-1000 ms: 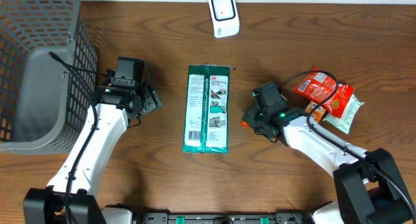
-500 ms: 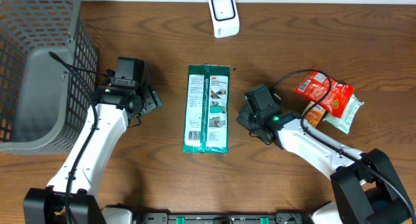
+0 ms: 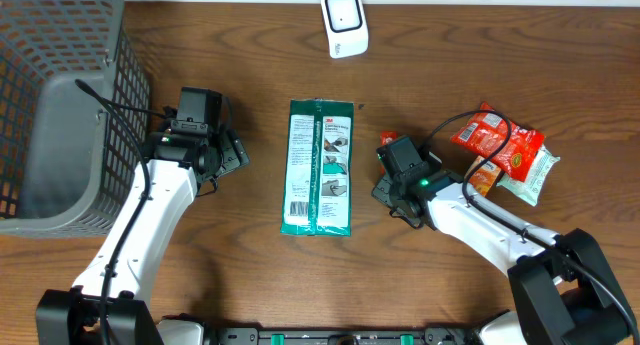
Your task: Scan the item barcode
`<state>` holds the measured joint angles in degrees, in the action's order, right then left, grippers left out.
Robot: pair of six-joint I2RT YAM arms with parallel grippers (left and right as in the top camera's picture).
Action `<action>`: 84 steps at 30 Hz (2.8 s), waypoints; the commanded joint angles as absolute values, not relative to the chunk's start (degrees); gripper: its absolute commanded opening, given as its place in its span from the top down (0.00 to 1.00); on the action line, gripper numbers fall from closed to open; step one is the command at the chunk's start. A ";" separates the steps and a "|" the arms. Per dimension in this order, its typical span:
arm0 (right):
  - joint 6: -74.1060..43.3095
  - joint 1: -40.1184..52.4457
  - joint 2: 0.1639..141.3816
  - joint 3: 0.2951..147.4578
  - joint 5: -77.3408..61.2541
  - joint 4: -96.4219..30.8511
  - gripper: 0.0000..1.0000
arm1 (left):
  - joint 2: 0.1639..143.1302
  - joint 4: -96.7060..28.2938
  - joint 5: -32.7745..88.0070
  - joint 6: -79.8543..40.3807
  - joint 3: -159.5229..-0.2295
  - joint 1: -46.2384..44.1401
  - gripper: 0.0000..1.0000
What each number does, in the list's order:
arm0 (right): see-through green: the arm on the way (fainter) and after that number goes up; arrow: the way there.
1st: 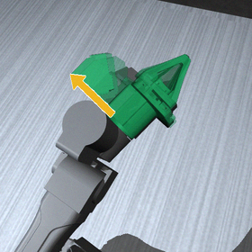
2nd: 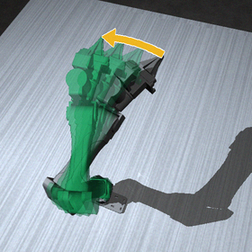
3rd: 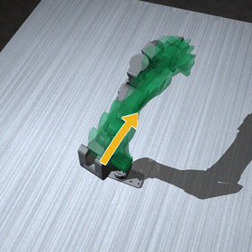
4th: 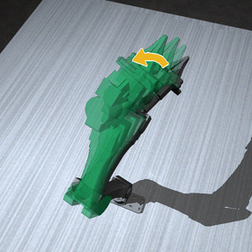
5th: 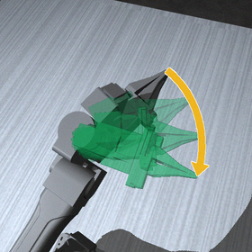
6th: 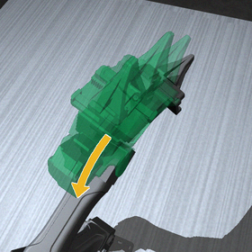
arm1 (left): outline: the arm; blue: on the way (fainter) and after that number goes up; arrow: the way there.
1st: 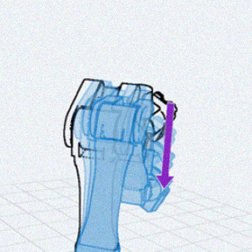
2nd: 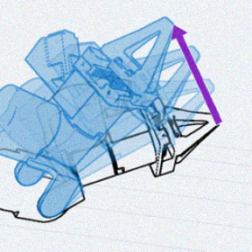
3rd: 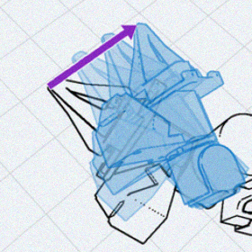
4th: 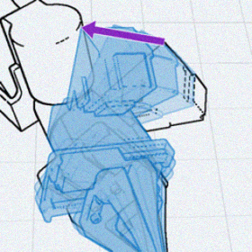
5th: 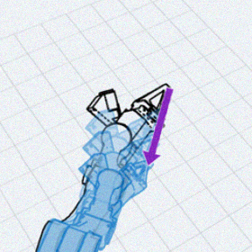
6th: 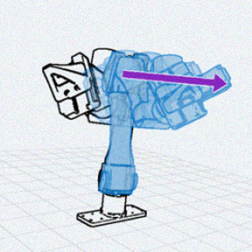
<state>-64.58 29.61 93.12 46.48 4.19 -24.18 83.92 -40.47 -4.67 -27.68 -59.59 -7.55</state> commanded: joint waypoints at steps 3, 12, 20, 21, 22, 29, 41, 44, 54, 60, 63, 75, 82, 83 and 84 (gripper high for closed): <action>-66.72 30.81 97.19 46.13 5.69 -23.42 0.99 | 84.23 -40.49 -4.97 -28.38 -60.16 -7.35 0.11; -67.00 30.79 97.03 46.50 0.84 -21.87 0.99 | 84.23 -40.49 -4.97 -28.38 -60.16 -7.35 0.11; -59.48 30.70 86.32 47.59 1.06 -18.98 0.34 | 84.23 -40.47 -4.97 -28.38 -60.16 -7.35 0.11; -58.28 30.70 84.95 47.64 1.34 -18.68 0.24 | 84.23 -40.47 -4.97 -28.38 -60.16 -7.35 0.11; -57.34 30.70 83.40 47.68 1.74 -18.63 0.21 | 84.23 -40.47 -4.97 -28.38 -60.16 -7.35 0.11; -49.50 28.64 76.73 53.17 7.60 -27.07 0.30 | 84.23 -40.47 -4.95 -28.40 -60.16 -7.35 0.11; -43.64 20.27 93.45 76.16 6.79 -46.35 0.25 | 84.23 -40.47 -4.95 -28.38 -60.16 -7.35 0.11; -43.64 20.36 98.24 76.16 6.74 -42.44 0.29 | 84.23 -40.49 -4.95 -28.38 -60.16 -7.35 0.11; -43.59 22.50 110.63 76.16 8.43 -29.69 0.88 | 84.23 -40.47 -4.95 -28.40 -60.16 -7.35 0.11; -43.57 22.39 115.07 76.16 9.15 -28.71 0.89 | 84.23 -40.45 -4.95 -28.40 -60.16 -7.35 0.11; -40.49 22.35 116.03 76.16 9.63 -29.39 0.97 | 84.23 -40.47 -4.95 -28.40 -60.16 -7.35 0.11; -38.89 19.38 116.03 76.16 11.51 -46.39 0.99 | 84.23 -40.47 -4.95 -28.38 -60.16 -7.35 0.11; -38.89 19.64 116.03 76.16 6.55 -56.53 0.99 | 84.23 -40.45 -4.95 -28.40 -60.16 -7.35 0.11; -38.89 19.64 116.03 76.16 5.45 -57.71 0.99 | 84.23 -40.47 -4.95 -28.38 -60.16 -7.35 0.11; -38.87 19.66 116.03 76.16 4.84 -58.74 0.99 | 84.23 -40.47 -4.95 -28.38 -60.16 -7.35 0.11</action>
<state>-39.57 19.57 115.66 75.92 8.27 -56.99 83.92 -40.34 -4.64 -28.29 -59.59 -7.55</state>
